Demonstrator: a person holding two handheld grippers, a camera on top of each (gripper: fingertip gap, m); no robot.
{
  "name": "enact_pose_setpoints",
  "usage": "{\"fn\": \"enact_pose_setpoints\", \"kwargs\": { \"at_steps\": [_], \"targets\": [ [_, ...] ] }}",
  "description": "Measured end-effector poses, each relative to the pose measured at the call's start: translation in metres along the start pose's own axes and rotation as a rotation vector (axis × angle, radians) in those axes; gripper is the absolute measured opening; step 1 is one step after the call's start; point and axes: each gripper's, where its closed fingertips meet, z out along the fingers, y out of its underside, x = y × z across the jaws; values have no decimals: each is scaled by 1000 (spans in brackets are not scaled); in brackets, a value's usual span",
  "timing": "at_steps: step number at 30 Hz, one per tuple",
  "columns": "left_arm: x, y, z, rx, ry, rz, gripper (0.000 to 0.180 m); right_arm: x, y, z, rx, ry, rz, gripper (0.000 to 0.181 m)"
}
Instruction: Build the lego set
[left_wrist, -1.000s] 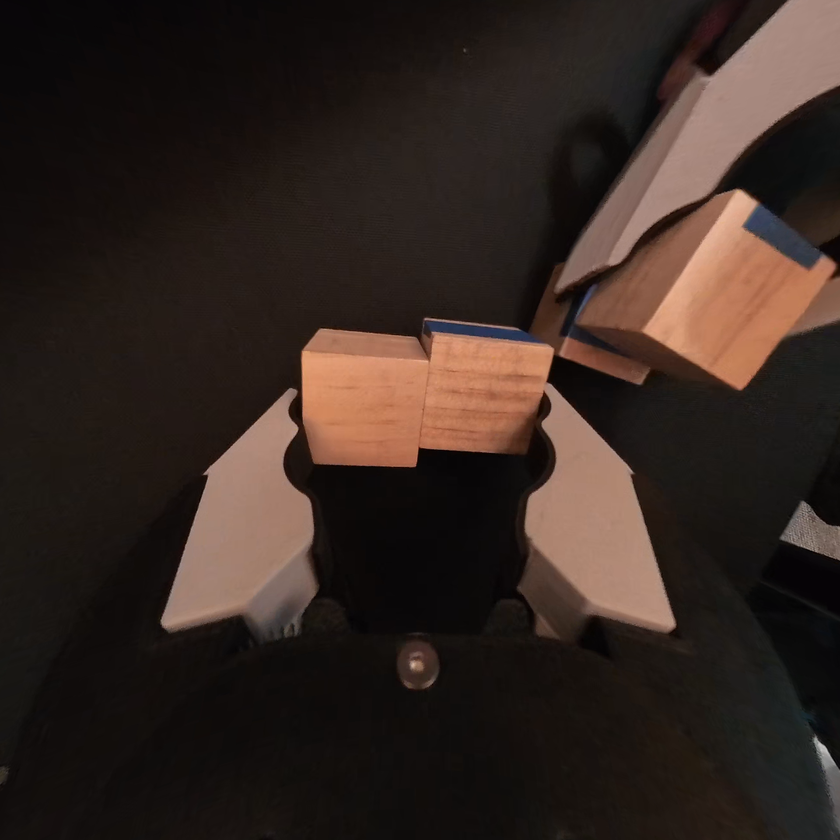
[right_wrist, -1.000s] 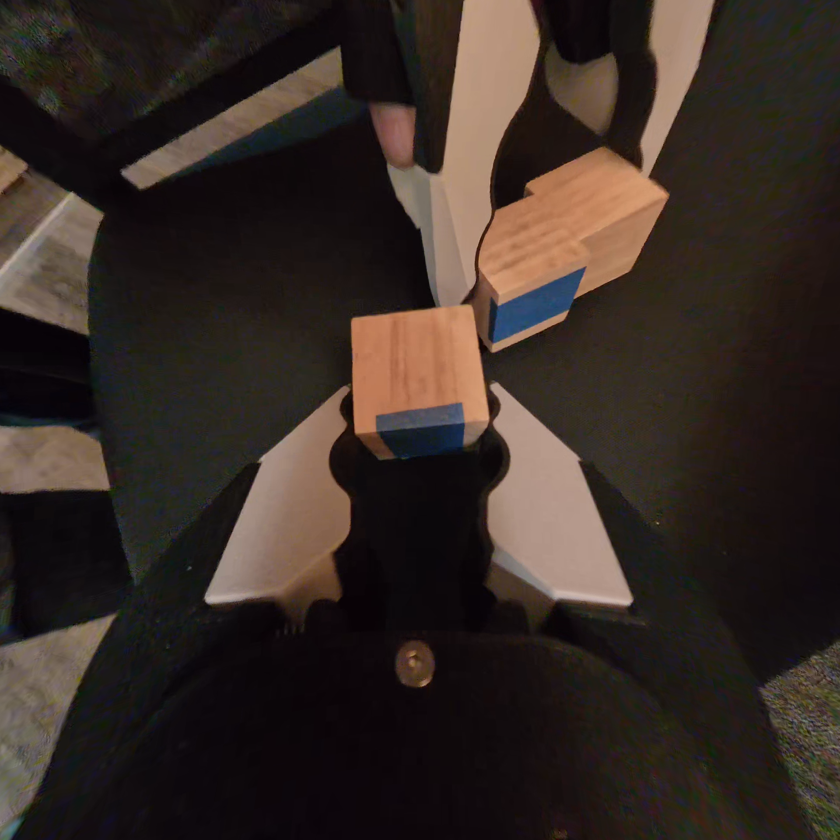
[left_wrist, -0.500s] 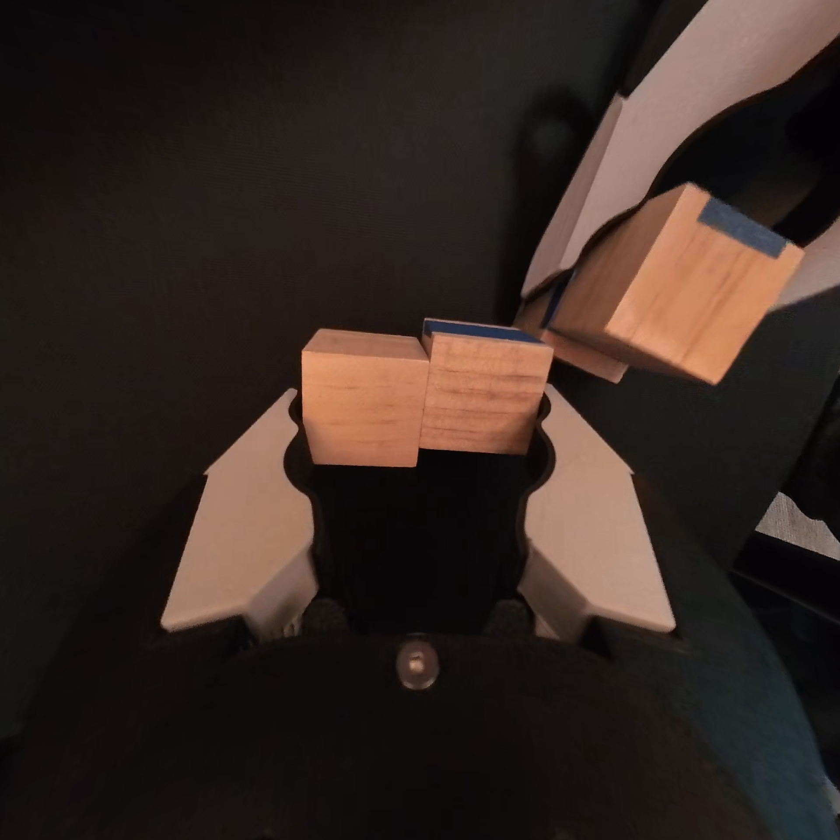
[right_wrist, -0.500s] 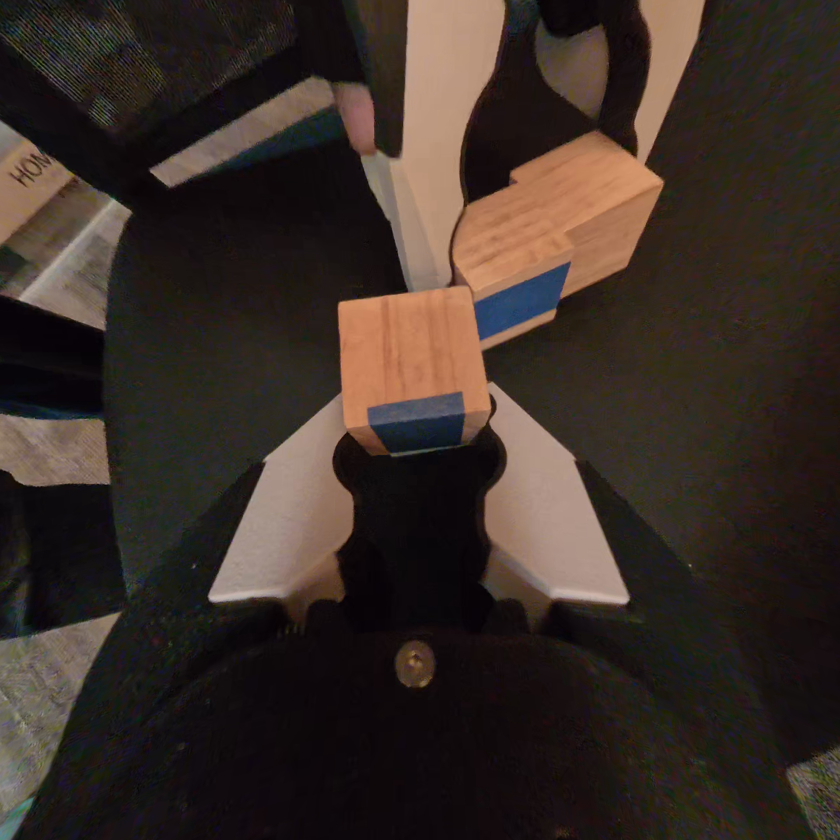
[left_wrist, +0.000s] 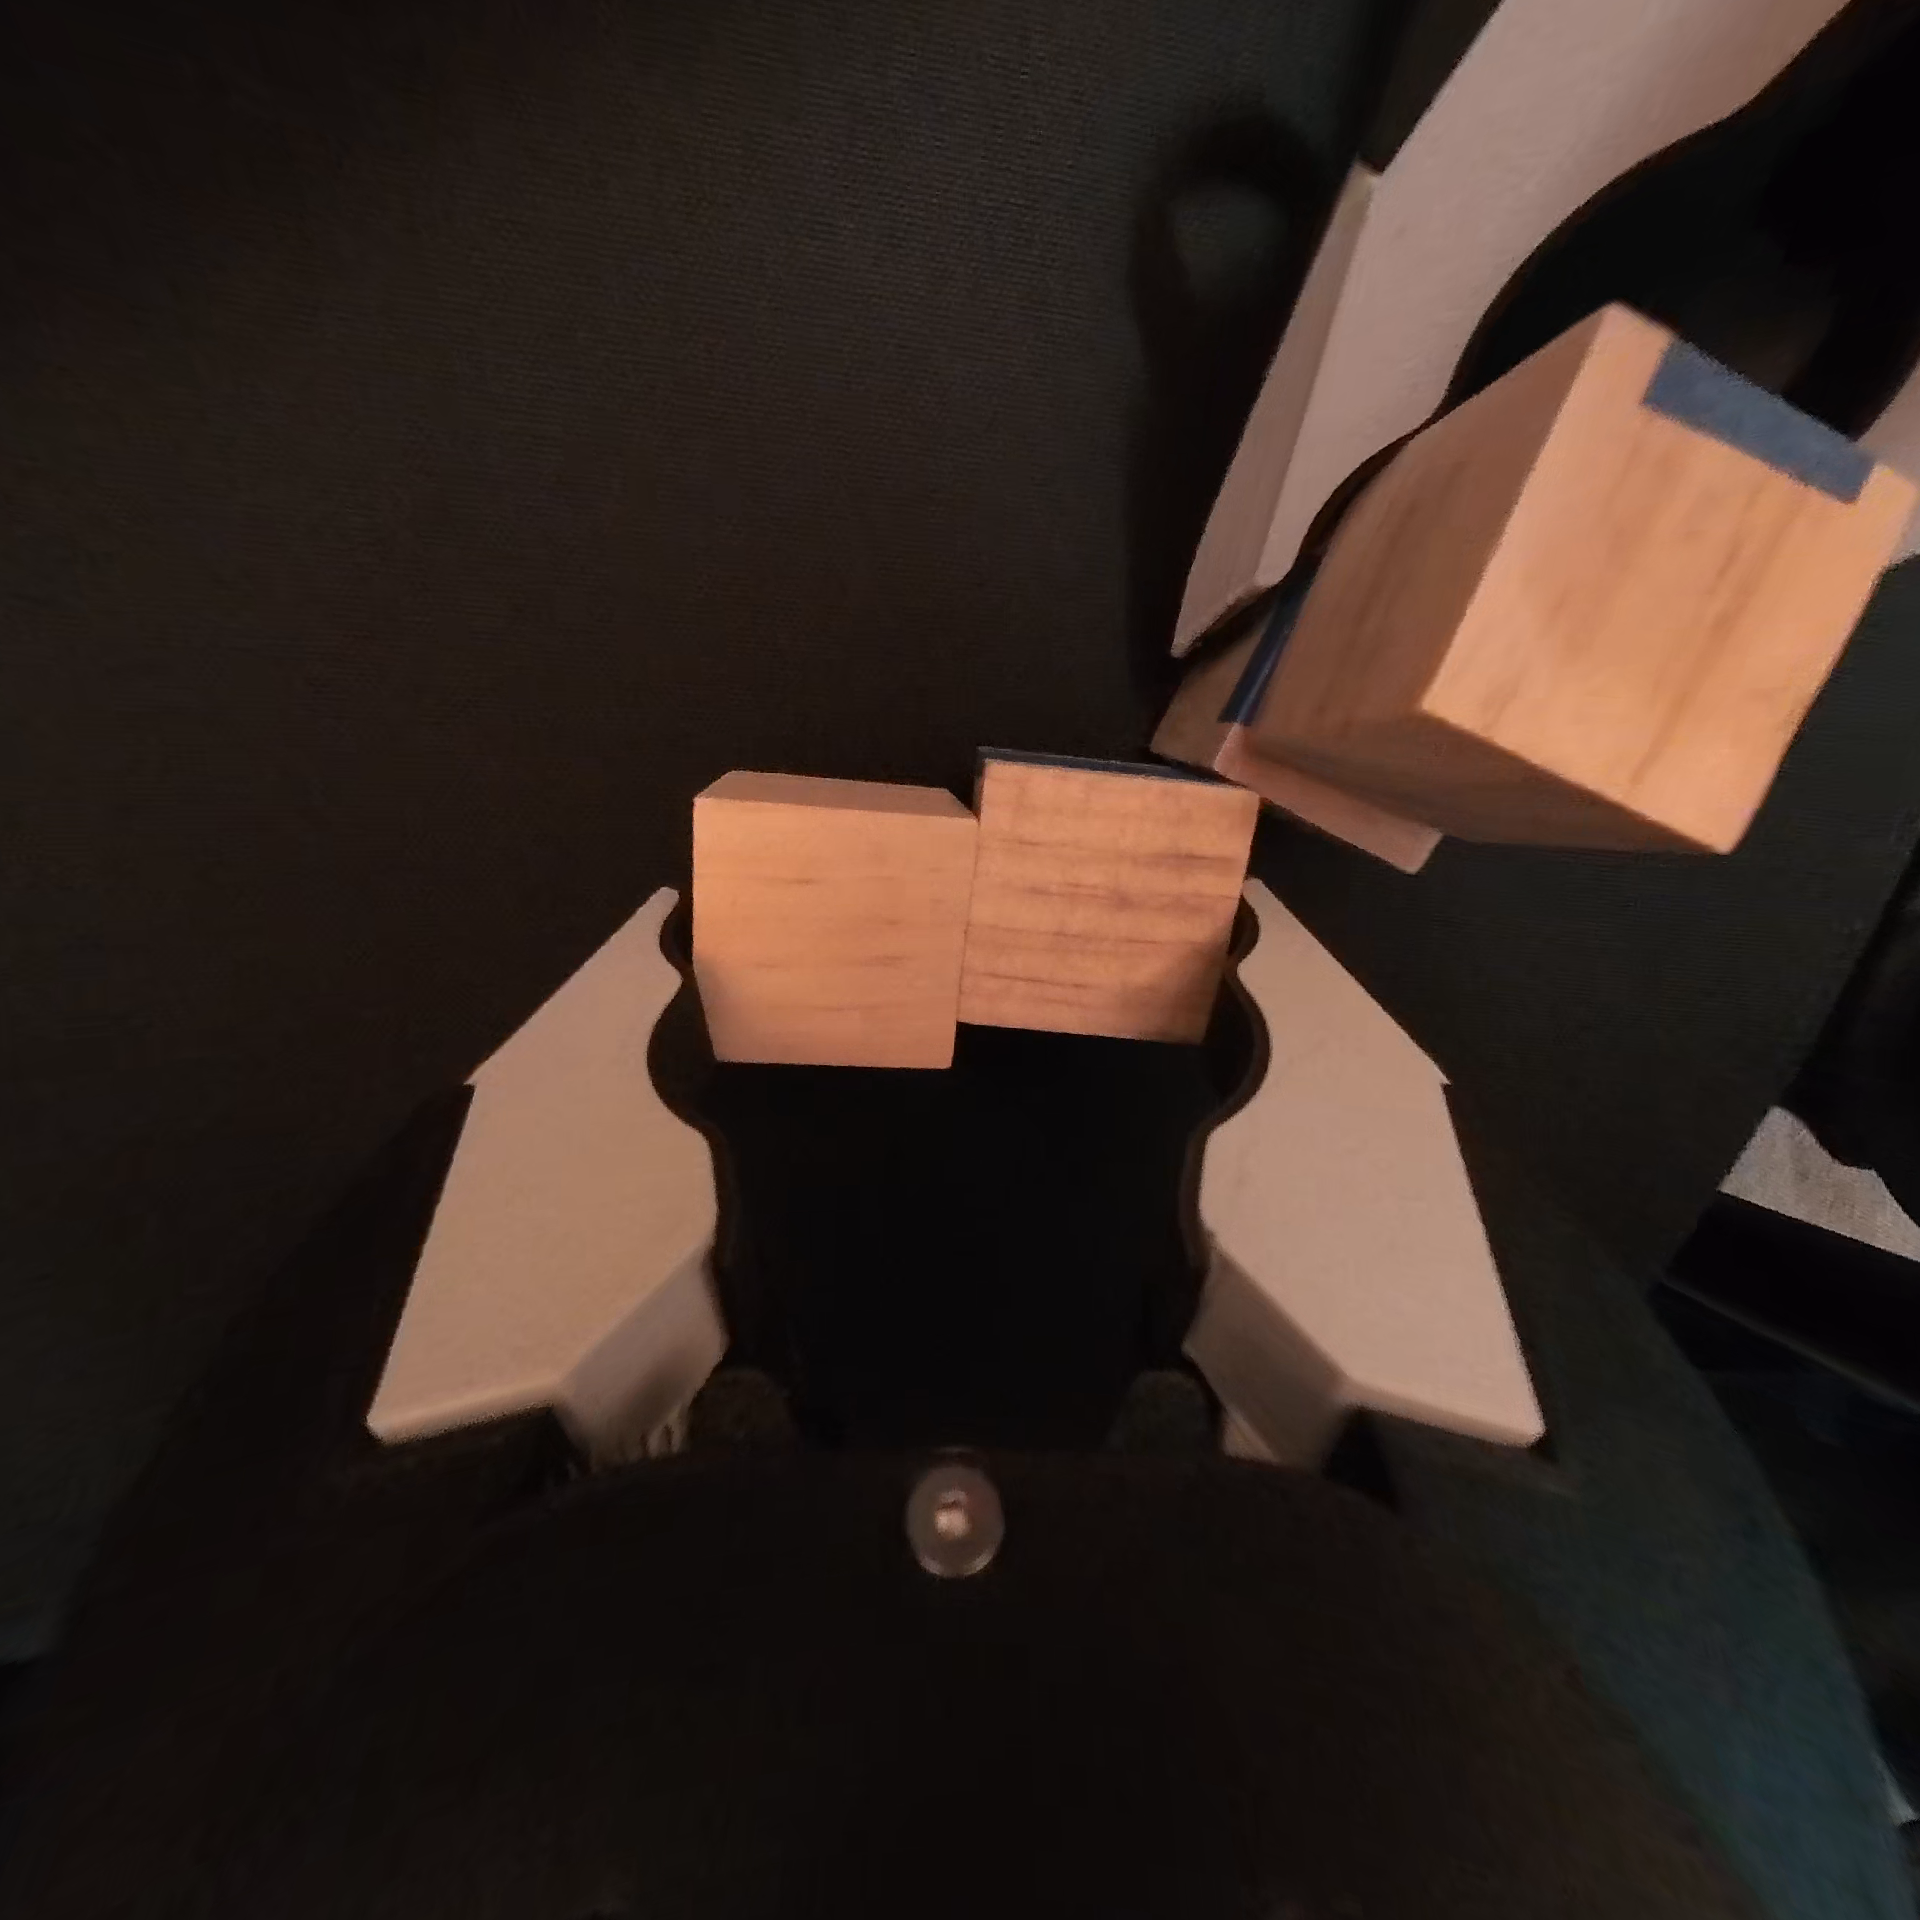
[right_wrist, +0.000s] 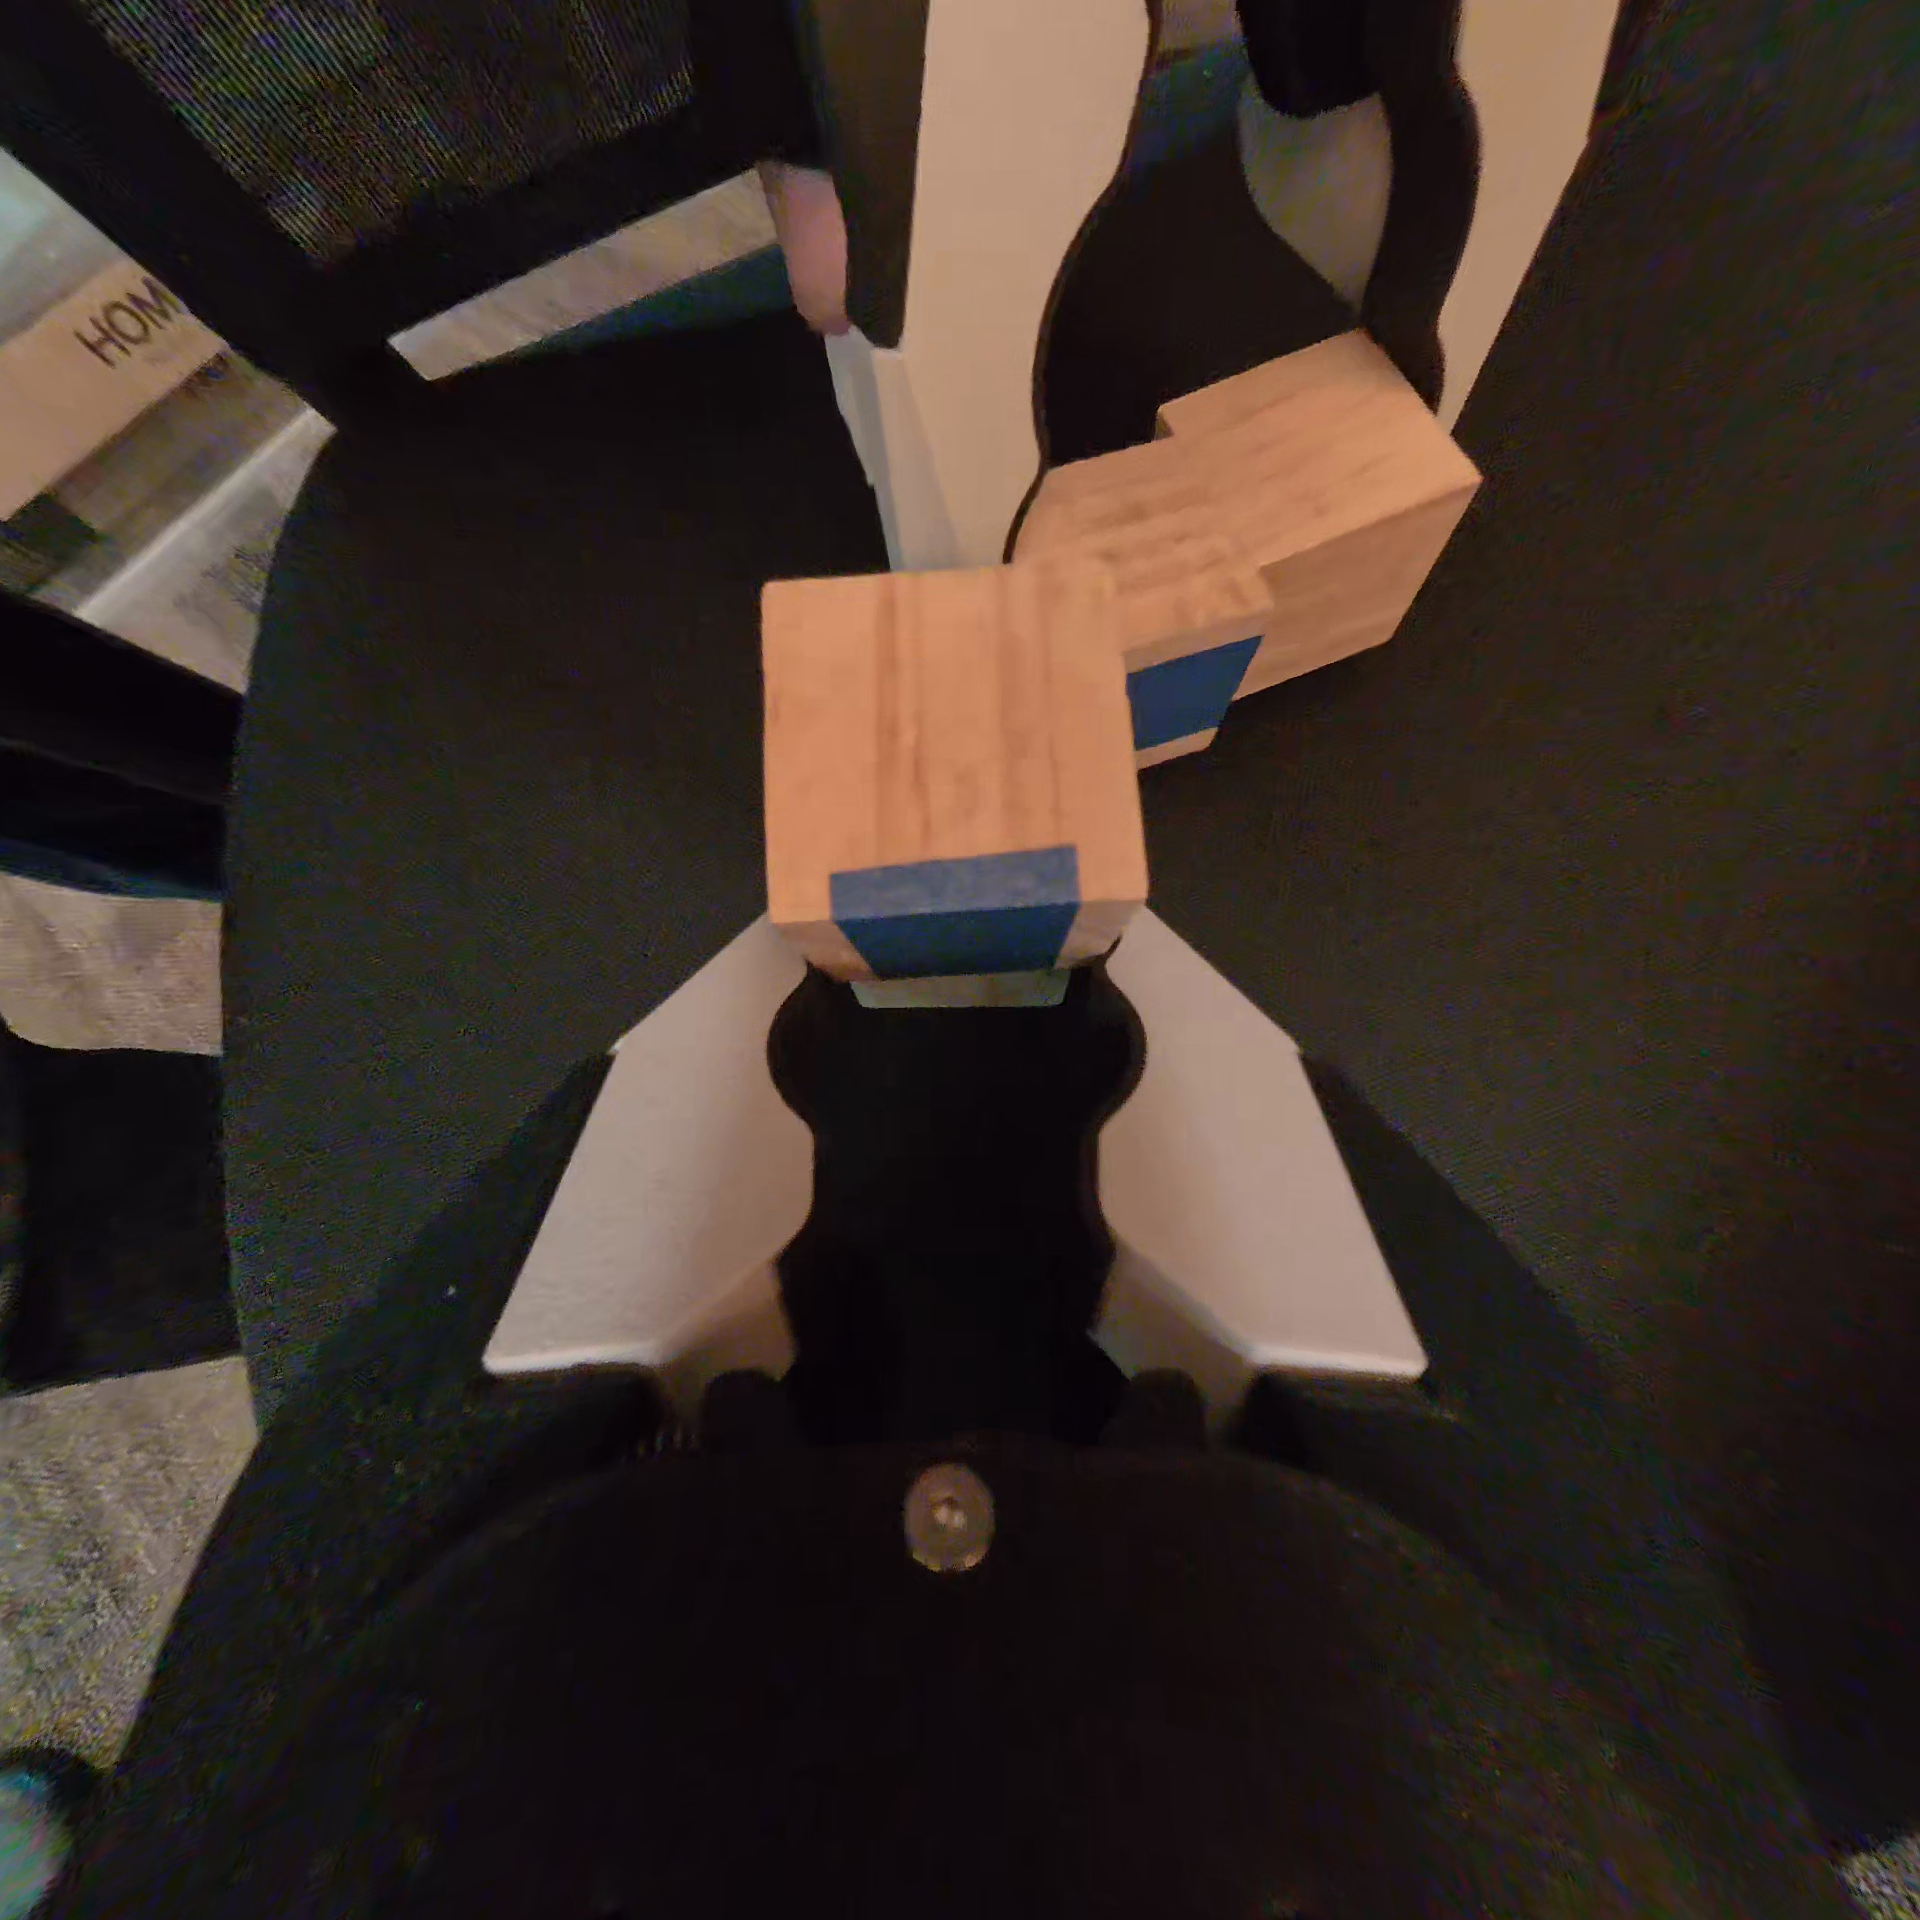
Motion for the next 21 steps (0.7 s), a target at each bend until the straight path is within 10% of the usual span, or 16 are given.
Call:
{"fn": "enact_pose_setpoints", "kwargs": {
  "at_steps": [21],
  "targets": [
    [-20, -59, -159, 302, -188, -250, 95, 7, -114, -112, 66, 103, 6, 44]
  ]
}}
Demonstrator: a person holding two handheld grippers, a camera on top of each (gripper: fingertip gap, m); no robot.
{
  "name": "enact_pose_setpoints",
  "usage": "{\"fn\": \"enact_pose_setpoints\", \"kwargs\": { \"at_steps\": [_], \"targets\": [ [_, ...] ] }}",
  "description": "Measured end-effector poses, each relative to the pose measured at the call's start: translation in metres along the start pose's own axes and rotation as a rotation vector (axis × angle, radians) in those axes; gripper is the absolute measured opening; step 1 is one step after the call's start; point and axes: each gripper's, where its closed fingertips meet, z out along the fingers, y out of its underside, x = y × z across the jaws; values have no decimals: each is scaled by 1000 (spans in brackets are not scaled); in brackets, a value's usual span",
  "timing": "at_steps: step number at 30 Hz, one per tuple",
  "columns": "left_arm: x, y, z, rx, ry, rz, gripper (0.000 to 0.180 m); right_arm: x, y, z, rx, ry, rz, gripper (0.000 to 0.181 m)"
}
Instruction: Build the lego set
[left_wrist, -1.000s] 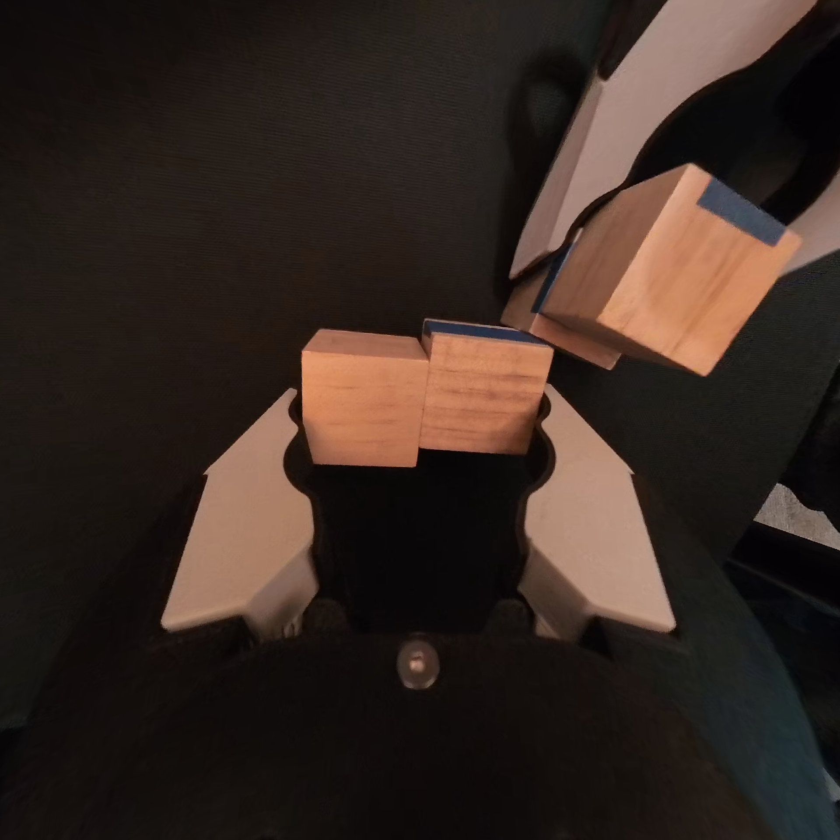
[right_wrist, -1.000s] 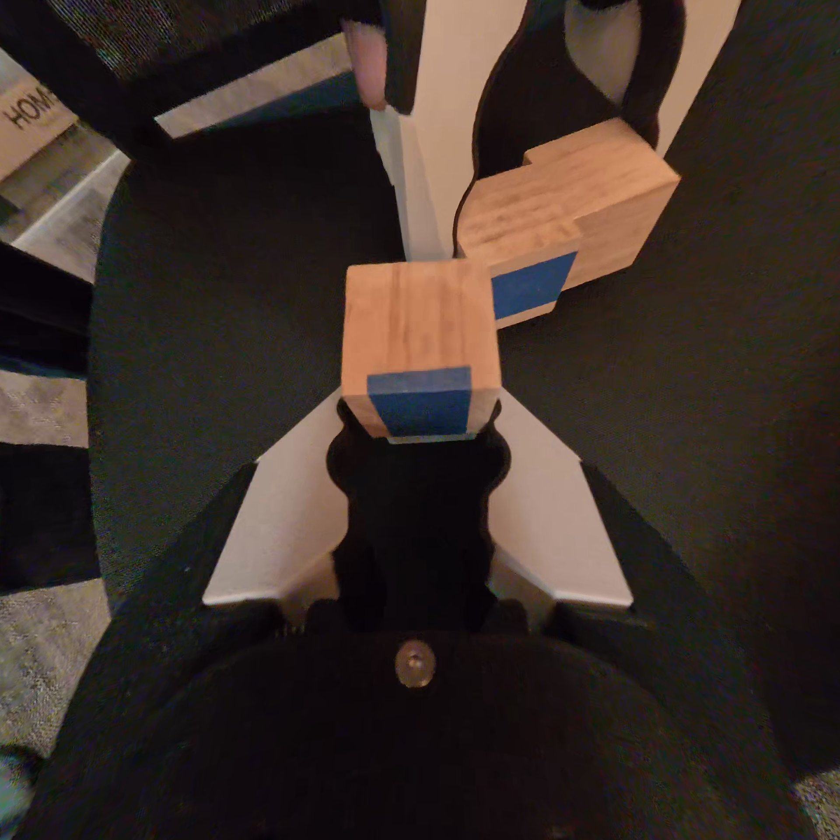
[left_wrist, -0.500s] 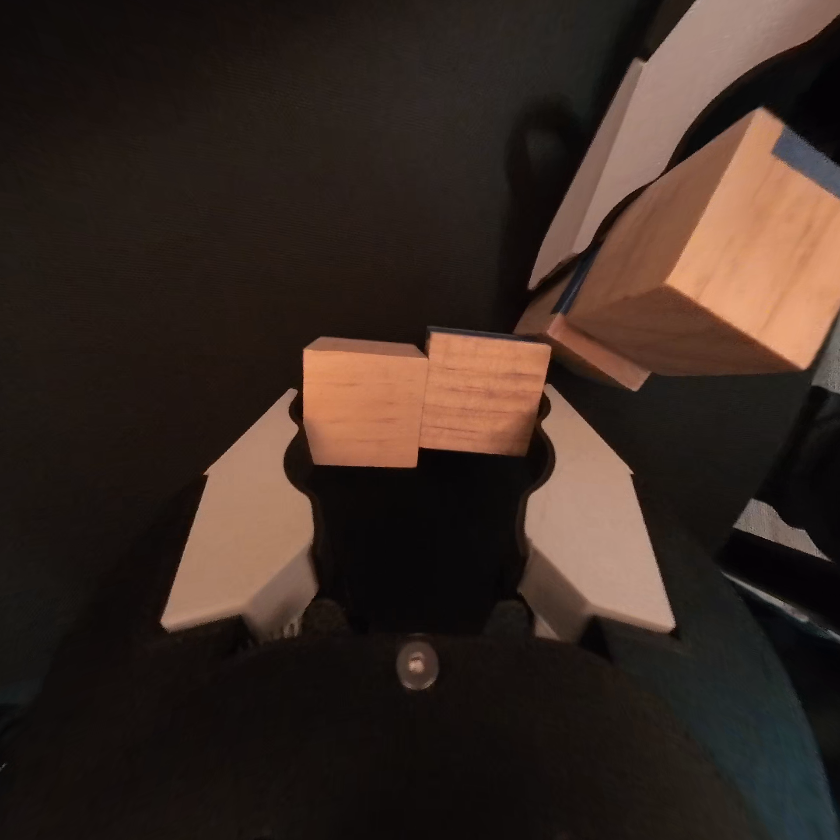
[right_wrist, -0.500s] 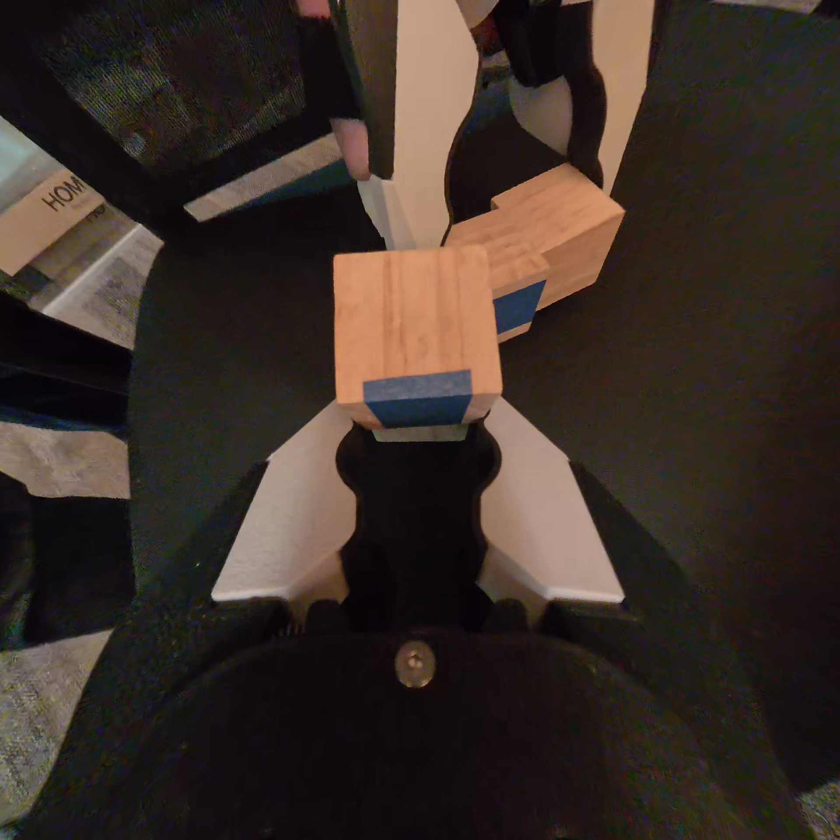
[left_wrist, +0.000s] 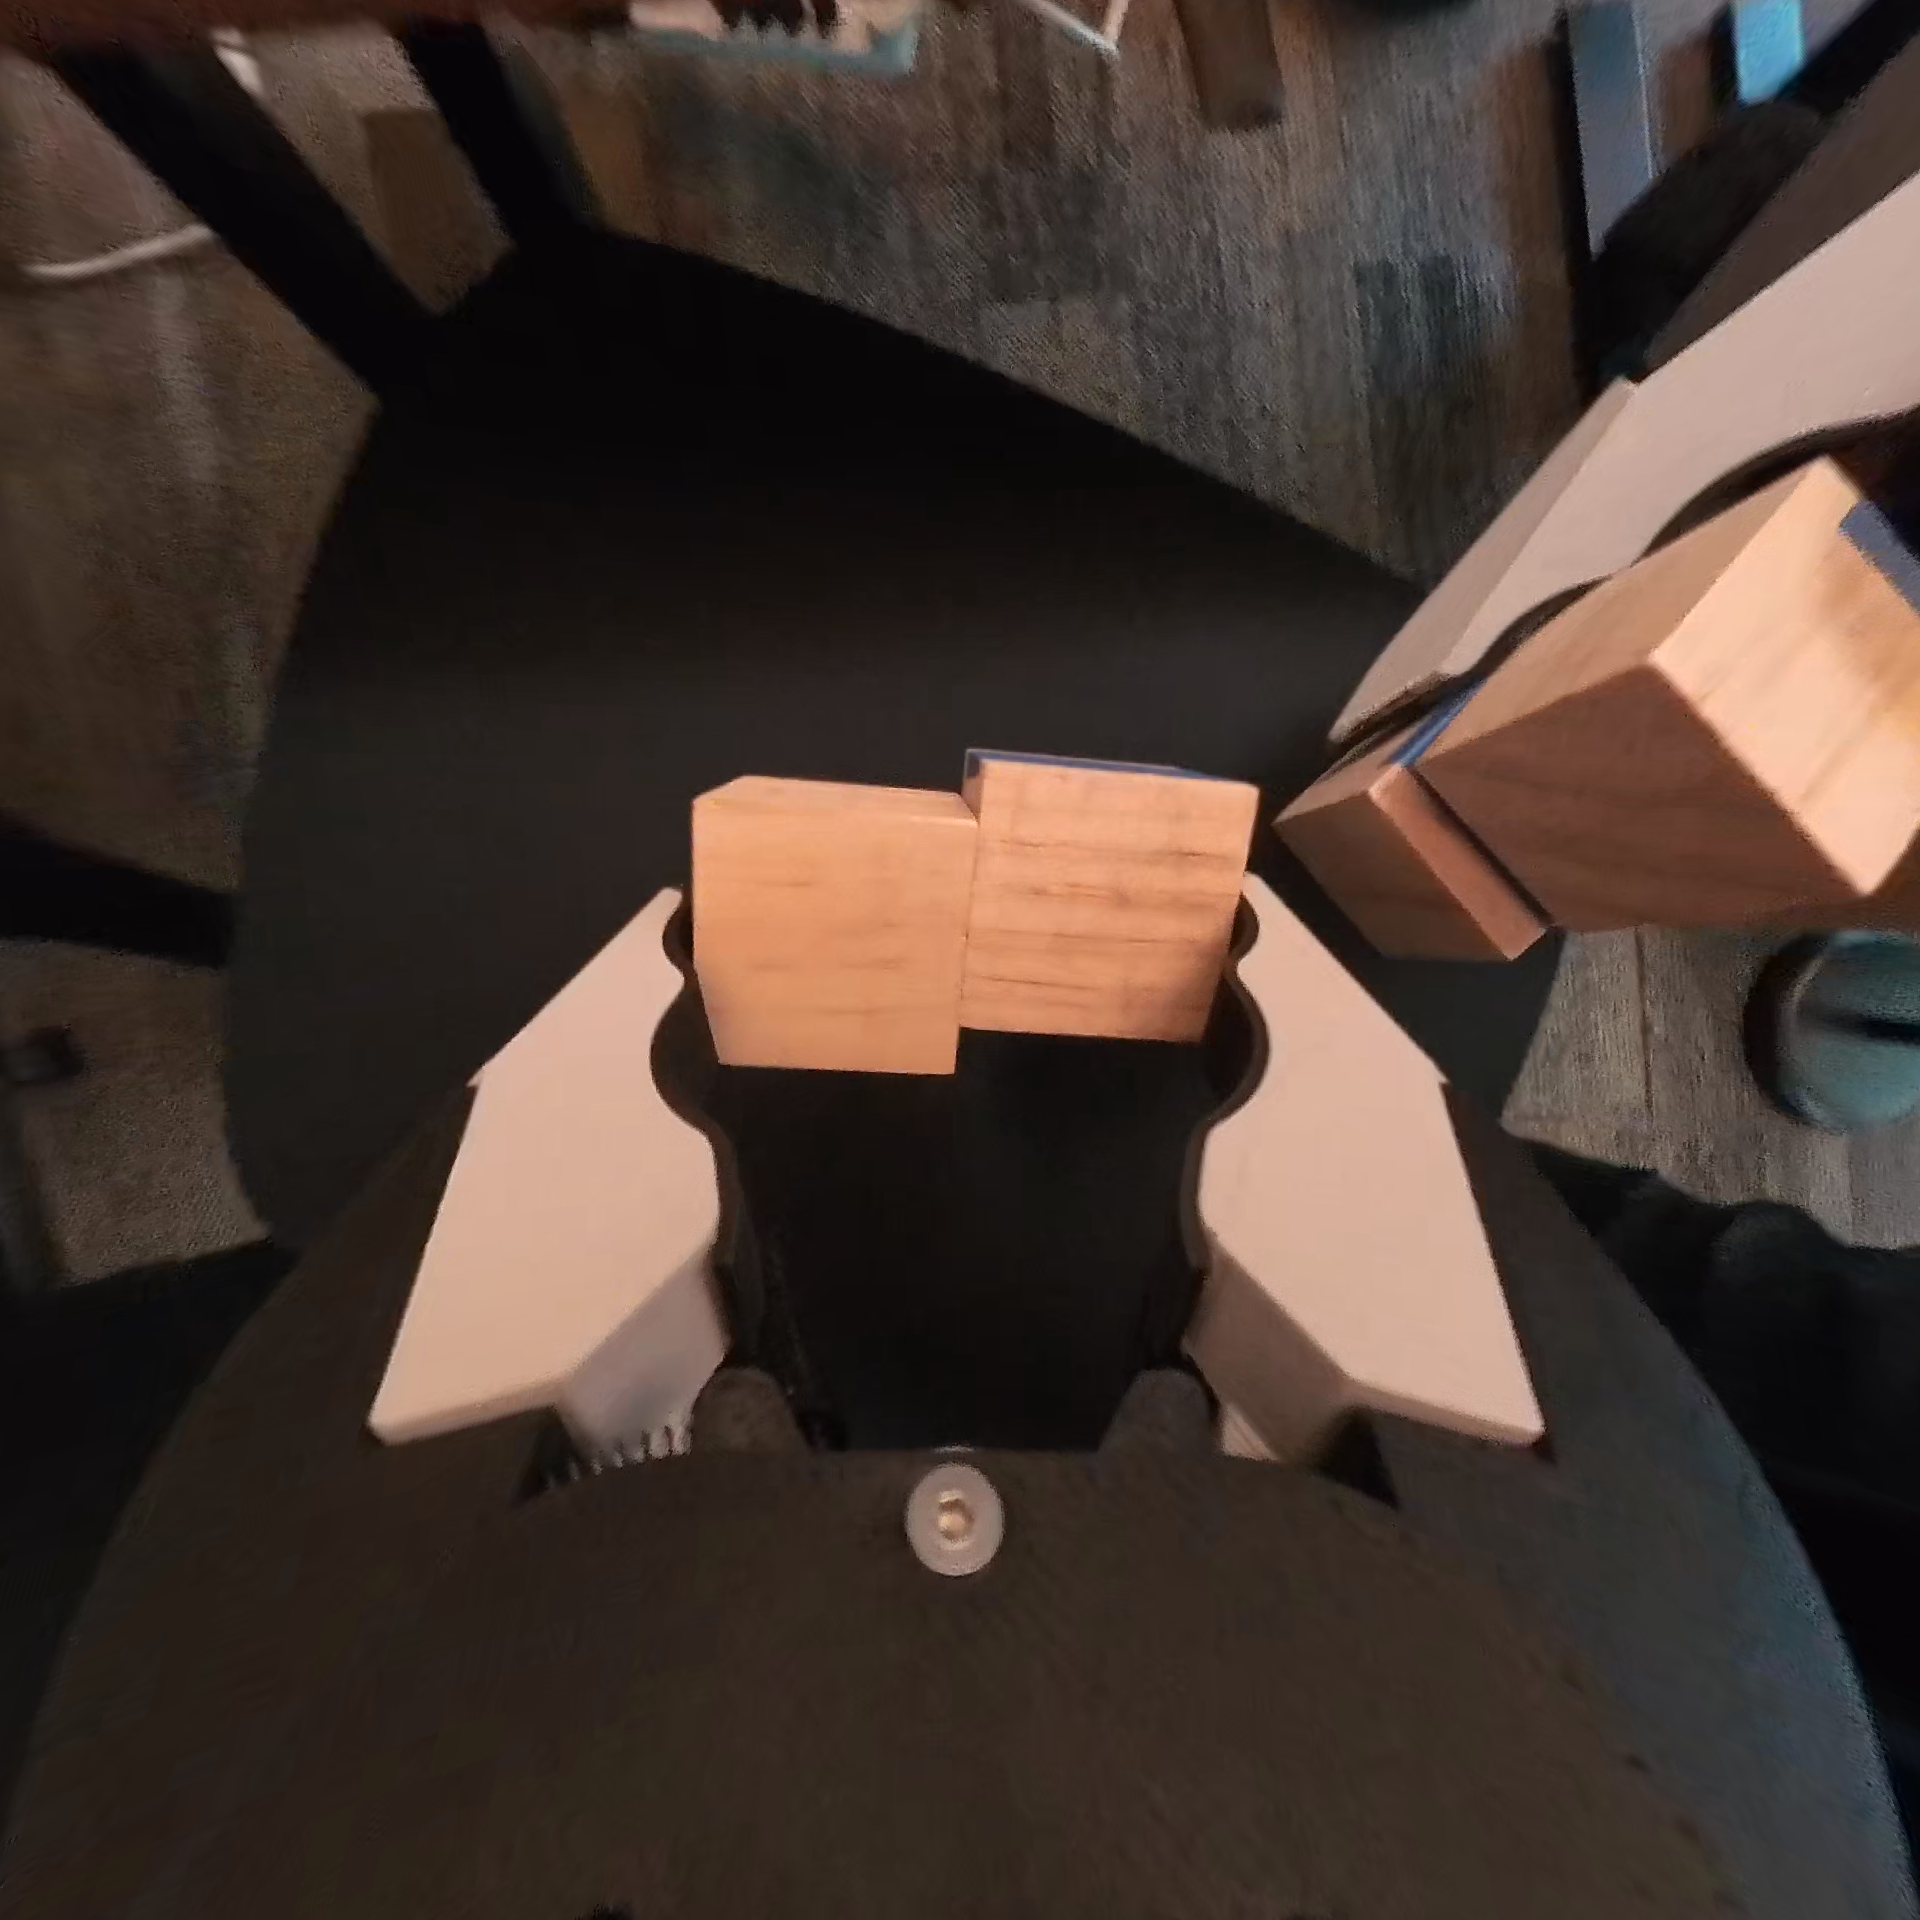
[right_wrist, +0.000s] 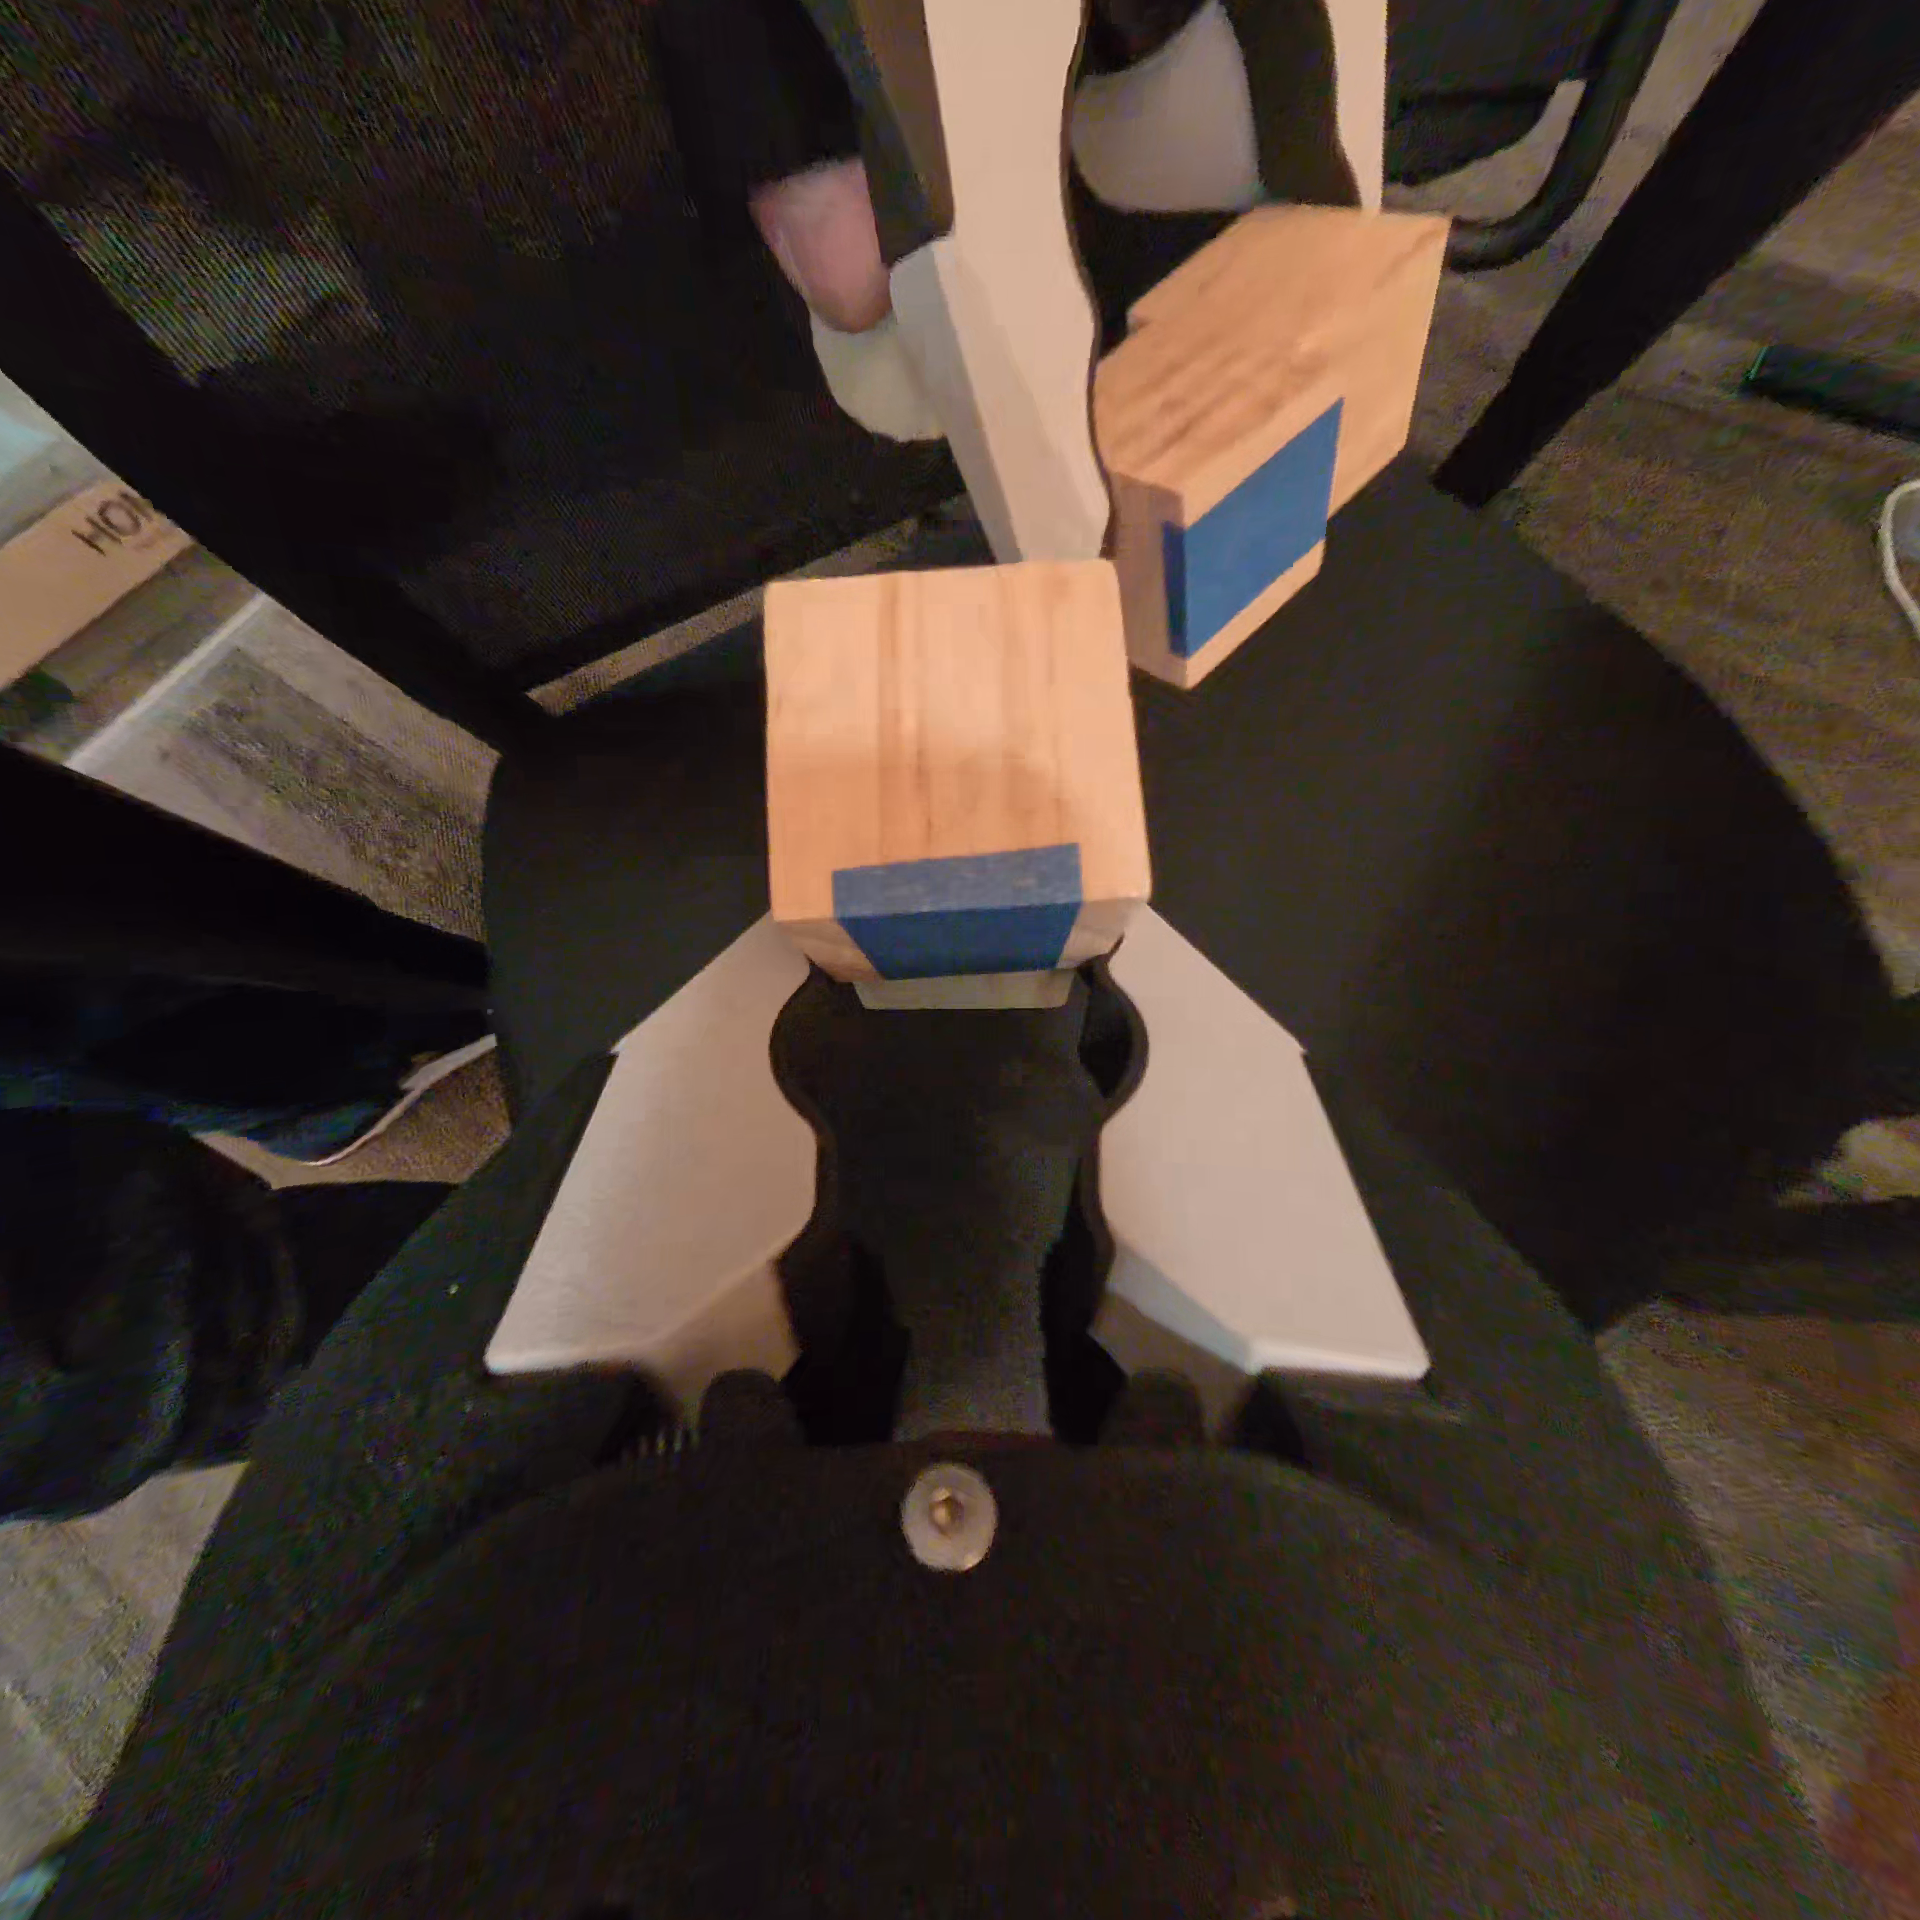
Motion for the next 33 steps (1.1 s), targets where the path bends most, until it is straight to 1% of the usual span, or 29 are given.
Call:
{"fn": "enact_pose_setpoints", "kwargs": {
  "at_steps": [2, 4, 9, 15, 17, 20, 22, 25, 29, 33],
  "targets": [
    [-4, -13, -33, 32, -60, -53, 95, -2, -23, -11, -2, -23, -15, 44],
    [1, -26, -72, 56, -76, -115, 95, -4, -47, -23, -13, -30, -42, 44],
    [29, -64, -178, 160, -141, -157, 95, -18, -105, -56, -29, -47, -79, 44],
    [89, -47, -291, 246, -180, -216, 95, -71, -168, -85, -46, -112, -156, 44],
    [115, -28, -325, 252, -193, -243, 95, -98, -184, -93, -61, -152, -190, 44],
    [158, 3, -379, 332, -201, -336, 95, -152, -202, -106, -97, -230, -253, 44],
    [190, 23, -419, 427, -206, -413, 95, -194, -210, -114, -123, -295, -294, 44],
    [235, 76, -470, 485, -303, -513, 95, -262, -223, -116, -145, -391, -364, 44],
    [312, 182, -518, 477, -483, -700, 95, -373, -242, -105, -130, -556, -455, 44],
    [417, 296, -559, 436, -667, -914, 95, -494, -259, -86, -114, -729, -576, 44]
  ]
}}
